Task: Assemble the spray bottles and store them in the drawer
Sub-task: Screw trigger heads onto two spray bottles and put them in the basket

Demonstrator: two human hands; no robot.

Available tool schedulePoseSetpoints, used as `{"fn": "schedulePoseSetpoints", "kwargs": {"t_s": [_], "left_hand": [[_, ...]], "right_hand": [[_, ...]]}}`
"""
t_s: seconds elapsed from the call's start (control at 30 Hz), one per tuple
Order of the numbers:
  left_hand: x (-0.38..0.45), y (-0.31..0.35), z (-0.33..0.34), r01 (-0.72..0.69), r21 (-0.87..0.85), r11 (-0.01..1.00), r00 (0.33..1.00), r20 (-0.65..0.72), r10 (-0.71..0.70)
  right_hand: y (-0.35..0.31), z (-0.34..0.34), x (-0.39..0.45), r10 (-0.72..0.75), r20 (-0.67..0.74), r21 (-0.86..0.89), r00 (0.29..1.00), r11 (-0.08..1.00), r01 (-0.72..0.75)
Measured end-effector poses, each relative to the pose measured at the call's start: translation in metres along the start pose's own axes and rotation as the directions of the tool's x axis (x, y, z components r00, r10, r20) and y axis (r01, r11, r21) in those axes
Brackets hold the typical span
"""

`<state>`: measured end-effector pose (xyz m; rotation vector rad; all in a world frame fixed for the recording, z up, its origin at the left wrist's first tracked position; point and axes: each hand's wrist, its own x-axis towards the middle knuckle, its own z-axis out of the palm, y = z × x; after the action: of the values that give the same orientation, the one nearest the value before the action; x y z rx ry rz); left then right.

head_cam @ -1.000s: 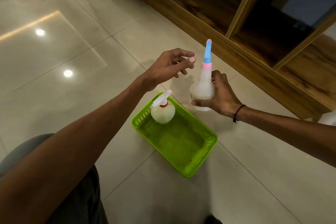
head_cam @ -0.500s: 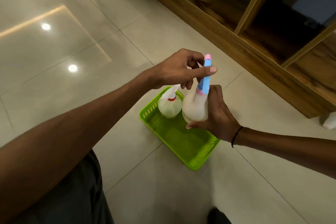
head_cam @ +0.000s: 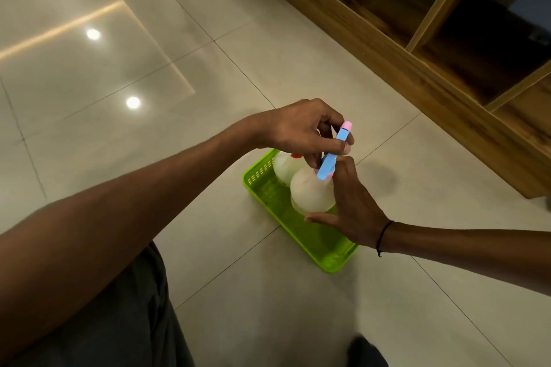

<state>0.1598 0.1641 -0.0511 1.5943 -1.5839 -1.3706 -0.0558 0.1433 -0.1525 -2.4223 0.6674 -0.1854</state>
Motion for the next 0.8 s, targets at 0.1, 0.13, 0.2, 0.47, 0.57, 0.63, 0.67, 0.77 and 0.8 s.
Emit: {"fn": "schedulePoseSetpoints", "kwargs": {"t_s": [0.1,0.13,0.2,0.47,0.57,0.63,0.67,0.77,0.8], "left_hand": [[-0.003,-0.003,0.003,0.025,0.071,0.997,0.998,0.053,-0.029],[-0.005,-0.005,0.004,0.028,0.113,0.993,0.997,0.069,-0.036],[-0.008,-0.008,0.006,0.014,0.222,0.975,0.995,0.092,-0.035],[-0.016,-0.027,0.013,-0.052,0.605,0.795,0.998,0.046,0.030],[-0.019,-0.025,0.011,-0.058,0.621,0.781,0.998,0.031,0.050],[-0.019,-0.023,0.010,-0.067,0.633,0.771,0.998,0.026,0.065],[-0.020,-0.022,0.009,-0.067,0.636,0.769,0.997,0.021,0.069],[-0.017,-0.017,0.010,-0.059,0.621,0.781,0.997,-0.003,0.078],[-0.015,-0.015,0.010,-0.063,0.618,0.783,0.996,-0.006,0.085]], "right_hand": [[0.004,0.006,-0.003,-0.032,0.023,0.025,0.999,0.999,0.031],[0.004,0.009,-0.004,-0.039,0.029,0.027,0.999,0.999,0.038],[0.004,0.014,-0.006,-0.031,0.057,0.046,0.998,0.999,0.029],[0.002,0.026,0.009,0.048,0.249,0.112,0.967,0.991,-0.078],[0.004,0.026,0.009,0.080,0.259,0.110,0.962,0.988,-0.112],[0.005,0.026,0.007,0.093,0.265,0.106,0.960,0.987,-0.125],[0.006,0.026,0.006,0.095,0.265,0.107,0.959,0.986,-0.127],[0.009,0.023,0.005,0.127,0.263,0.112,0.956,0.981,-0.161],[0.010,0.022,0.005,0.141,0.253,0.092,0.957,0.981,-0.168]]}}
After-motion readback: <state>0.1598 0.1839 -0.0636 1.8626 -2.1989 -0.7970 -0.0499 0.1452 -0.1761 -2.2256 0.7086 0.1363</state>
